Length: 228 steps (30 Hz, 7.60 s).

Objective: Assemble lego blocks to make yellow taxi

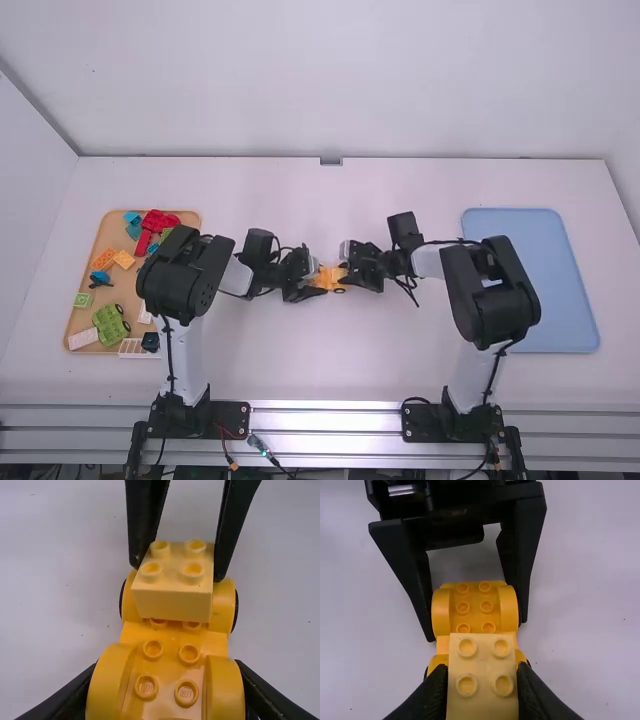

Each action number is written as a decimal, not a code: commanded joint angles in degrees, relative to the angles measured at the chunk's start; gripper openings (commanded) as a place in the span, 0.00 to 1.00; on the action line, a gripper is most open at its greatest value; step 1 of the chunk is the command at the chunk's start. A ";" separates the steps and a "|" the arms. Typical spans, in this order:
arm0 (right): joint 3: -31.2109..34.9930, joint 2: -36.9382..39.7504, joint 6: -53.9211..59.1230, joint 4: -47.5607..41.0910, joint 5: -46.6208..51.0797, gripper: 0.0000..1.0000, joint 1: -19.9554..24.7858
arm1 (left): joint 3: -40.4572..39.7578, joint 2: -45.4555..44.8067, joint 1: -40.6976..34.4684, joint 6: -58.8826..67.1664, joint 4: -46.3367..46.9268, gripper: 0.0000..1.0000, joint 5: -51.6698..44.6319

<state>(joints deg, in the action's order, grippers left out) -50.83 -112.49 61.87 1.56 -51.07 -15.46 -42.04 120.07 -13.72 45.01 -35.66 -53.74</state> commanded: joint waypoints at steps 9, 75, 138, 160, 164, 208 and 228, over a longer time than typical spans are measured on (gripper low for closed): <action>-0.90 -0.83 0.94 0.15 0.15 0.33 0.11 | 0.81 1.03 -0.17 -0.24 1.16 0.57 0.66; -27.21 1.29 9.60 -39.58 0.26 0.99 2.19 | 0.87 1.03 -0.20 -0.24 2.56 0.63 0.22; -27.87 2.99 -2.05 -36.06 10.64 0.99 2.32 | -40.89 -5.29 51.01 -68.17 74.66 0.75 57.44; -27.87 2.99 -2.43 -36.52 10.45 0.99 2.29 | -28.70 -5.29 50.86 -66.16 56.85 0.56 57.27; -27.87 2.99 -3.56 -36.39 10.43 0.99 2.29 | -27.91 -5.29 50.86 -64.65 54.40 0.52 56.13; -27.85 2.97 -18.12 -19.91 -27.87 0.99 0.66 | 7.43 -37.09 18.47 -39.23 0.22 0.03 -9.81; -27.85 2.97 -1.25 -33.29 -38.03 0.84 1.92 | -4.59 -14.95 4.63 -53.81 -34.03 0.02 -23.23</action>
<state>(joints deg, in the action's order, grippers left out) -78.72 -109.27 59.44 -31.77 -86.35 -13.39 -45.36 105.08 -8.73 -7.92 -69.32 -75.48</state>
